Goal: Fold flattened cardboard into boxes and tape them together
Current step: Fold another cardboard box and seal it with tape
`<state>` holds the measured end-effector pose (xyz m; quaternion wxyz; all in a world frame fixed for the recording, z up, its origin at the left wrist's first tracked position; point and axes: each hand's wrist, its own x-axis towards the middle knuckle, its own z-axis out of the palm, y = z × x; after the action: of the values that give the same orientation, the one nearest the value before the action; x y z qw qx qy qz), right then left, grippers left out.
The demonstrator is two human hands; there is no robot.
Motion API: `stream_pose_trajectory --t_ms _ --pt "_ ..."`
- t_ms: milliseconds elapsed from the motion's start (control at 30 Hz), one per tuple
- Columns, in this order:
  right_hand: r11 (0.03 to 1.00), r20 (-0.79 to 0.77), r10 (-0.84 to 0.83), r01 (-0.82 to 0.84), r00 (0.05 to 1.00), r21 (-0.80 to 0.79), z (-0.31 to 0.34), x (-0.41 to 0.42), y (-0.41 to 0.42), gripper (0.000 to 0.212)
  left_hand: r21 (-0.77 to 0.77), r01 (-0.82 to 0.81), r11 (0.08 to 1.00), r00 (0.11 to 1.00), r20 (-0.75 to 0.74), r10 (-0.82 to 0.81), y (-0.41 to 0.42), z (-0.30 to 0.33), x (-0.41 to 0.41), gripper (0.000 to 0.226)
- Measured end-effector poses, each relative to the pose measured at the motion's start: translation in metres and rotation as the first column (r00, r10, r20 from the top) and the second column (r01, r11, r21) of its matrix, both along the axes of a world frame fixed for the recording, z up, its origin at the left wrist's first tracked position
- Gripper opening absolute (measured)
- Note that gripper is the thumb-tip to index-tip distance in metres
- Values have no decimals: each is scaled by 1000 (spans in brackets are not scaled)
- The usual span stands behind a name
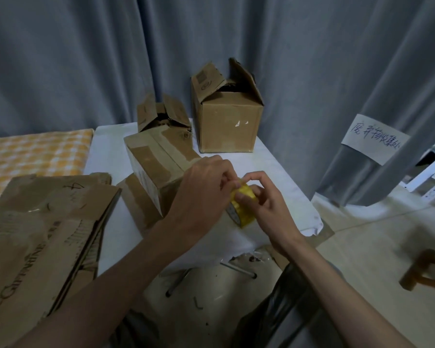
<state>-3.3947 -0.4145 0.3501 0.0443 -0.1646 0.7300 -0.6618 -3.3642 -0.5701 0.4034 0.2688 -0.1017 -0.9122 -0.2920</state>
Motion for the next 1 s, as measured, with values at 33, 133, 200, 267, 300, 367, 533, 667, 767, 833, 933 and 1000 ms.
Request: stream_pose_trajectory --t_ms 33,133,200,267,300,367,533,667,767,833,933,1000 --pt "1000 -18 8 -8 1000 -12 3 0 0 20 4 4 1000 1000 -18 -4 0 3 3 10" --pt "998 -32 50 -51 998 -41 10 1 2 22 84 -6 996 1000 -24 8 -7 11 5 10" --pt "998 -43 65 -66 997 -14 13 2 4 24 135 -26 990 999 24 23 -12 14 2 9" --pt "997 -43 80 -81 996 -9 15 4 5 24 139 -27 990 999 50 21 -15 15 0 8" --pt "996 -35 84 -84 996 -8 16 4 5 25 138 -18 990 999 50 11 -15 15 0 7" --pt "996 -28 92 -92 995 -5 17 4 6 26 125 2 992 999 41 -7 -15 13 -1 7" --pt "995 -77 96 -94 992 37 18 7 9 20 136 -24 990 997 75 13 -19 10 -9 7" --pt "993 -118 84 -73 989 98 16 12 12 22 70 -41 997 980 197 26 -15 4 -20 9" --pt "984 -152 44 -16 987 178 10 9 18 27 -127 -62 990 966 242 92 -9 -1 -25 37" --pt "959 -227 -10 73 974 273 3 0 25 37 -273 -77 959 964 227 142 -13 -4 -27 59" --pt "851 -303 -154 282 940 444 -11 -23 35 49 -229 -9 973 978 202 56 -34 -2 -27 47" --pt "749 -317 -245 387 916 538 -22 -36 38 43 -211 32 977 981 192 9 -59 -1 -27 29"
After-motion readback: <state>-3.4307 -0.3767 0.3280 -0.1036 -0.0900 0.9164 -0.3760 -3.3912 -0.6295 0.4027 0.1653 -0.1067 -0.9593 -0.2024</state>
